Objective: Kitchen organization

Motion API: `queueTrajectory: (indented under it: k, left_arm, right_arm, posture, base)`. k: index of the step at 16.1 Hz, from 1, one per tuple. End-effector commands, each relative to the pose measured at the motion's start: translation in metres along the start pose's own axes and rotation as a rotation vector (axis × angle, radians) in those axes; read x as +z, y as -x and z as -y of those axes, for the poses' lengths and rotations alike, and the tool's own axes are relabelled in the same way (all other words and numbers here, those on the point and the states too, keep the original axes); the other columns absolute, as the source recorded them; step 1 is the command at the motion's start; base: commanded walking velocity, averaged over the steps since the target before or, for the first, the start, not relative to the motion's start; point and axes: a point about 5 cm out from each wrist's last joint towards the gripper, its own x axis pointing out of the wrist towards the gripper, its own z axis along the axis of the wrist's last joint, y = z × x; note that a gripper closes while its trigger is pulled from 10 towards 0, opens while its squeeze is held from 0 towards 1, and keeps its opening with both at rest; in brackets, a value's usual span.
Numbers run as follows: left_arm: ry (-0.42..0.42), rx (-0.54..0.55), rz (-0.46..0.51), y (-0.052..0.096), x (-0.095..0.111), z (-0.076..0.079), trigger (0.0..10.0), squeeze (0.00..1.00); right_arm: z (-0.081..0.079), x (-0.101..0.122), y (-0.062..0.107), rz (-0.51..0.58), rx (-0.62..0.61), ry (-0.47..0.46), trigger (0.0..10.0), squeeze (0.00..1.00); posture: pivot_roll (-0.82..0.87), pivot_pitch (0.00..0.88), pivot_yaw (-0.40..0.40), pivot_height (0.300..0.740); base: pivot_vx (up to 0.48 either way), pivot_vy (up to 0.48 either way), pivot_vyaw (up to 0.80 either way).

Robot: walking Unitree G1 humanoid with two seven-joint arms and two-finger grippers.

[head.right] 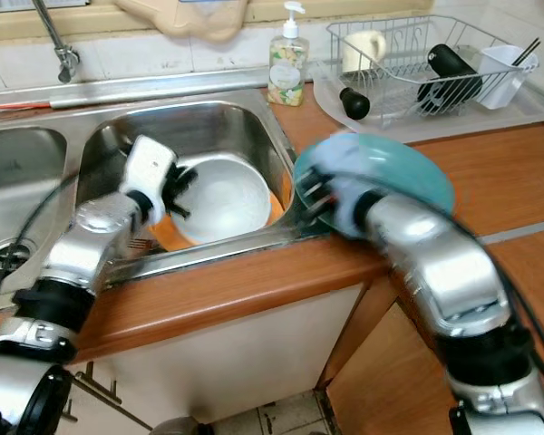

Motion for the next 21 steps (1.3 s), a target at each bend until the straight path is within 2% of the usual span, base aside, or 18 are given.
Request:
queueTrajectory:
  k: [1, 5, 7, 8, 9, 11, 13, 17, 21]
  left_arm:
    - [0.000, -0.008, 0.032, 0.002, 0.006, -0.001, 10.0, 1.00]
    - [0.023, -0.022, 0.084, 0.008, 0.008, -0.001, 10.0, 1.00]
    - [0.104, -0.049, 0.151, 0.012, 0.016, 0.002, 10.0, 1.00]
    - [0.131, -0.075, 0.174, 0.015, 0.019, 0.004, 10.0, 1.00]
    - [0.175, -0.115, 0.202, 0.018, 0.023, 0.009, 10.0, 1.00]
    - [0.245, -0.200, 0.237, 0.024, 0.028, 0.019, 10.0, 1.00]
    - [0.279, -0.274, 0.251, 0.029, 0.030, 0.028, 10.0, 1.00]
    - [0.289, -0.386, 0.219, 0.041, 0.026, 0.046, 10.0, 1.00]
    - [0.298, -0.418, 0.194, 0.049, 0.022, 0.051, 10.0, 1.00]
  right_arm:
    - [0.008, 0.003, 0.001, -0.001, -0.044, -0.017, 10.0, 0.00]
    - [0.014, 0.004, 0.000, 0.011, -0.089, -0.045, 10.0, 0.00]
    - [0.031, 0.005, 0.000, 0.034, -0.228, -0.105, 10.0, 0.00]
    - [0.042, 0.004, 0.002, 0.032, -0.286, -0.156, 10.0, 0.45]
    - [0.055, -0.001, 0.005, 0.024, -0.344, -0.230, 10.0, 1.00]
    - [0.072, -0.011, 0.009, 0.002, -0.411, -0.310, 10.0, 1.00]
    - [0.085, -0.020, 0.012, -0.008, -0.467, -0.378, 10.0, 1.00]
    - [0.110, -0.037, 0.021, 0.021, -0.483, -0.548, 10.0, 1.00]
    - [0.121, -0.049, 0.029, 0.024, -0.464, -0.619, 10.0, 1.00]
  posture:
    - [-0.09, 0.000, 0.033, 0.740]
    - [-0.09, 0.000, 0.031, 0.740]
    - [-0.09, 0.000, 0.032, 0.740]
    - [-0.09, 0.000, 0.033, 0.740]
    - [-0.09, 0.000, 0.032, 0.740]
    - [-0.09, 0.000, 0.031, 0.740]
    - [-0.09, 0.000, 0.029, 0.740]
    - [-0.09, 0.000, 0.023, 0.740]
    - [-0.09, 0.000, 0.021, 0.740]
  base:
    - [0.000, 0.000, 0.00]
    - [0.000, 0.000, 0.00]
    - [0.000, 0.000, 0.00]
    - [0.000, 0.000, 0.00]
    - [0.000, 0.000, 0.00]
    - [0.000, 0.000, 0.00]
    - [0.000, 0.000, 0.00]
    - [0.000, 0.000, 0.00]
    - [0.000, 0.000, 0.00]
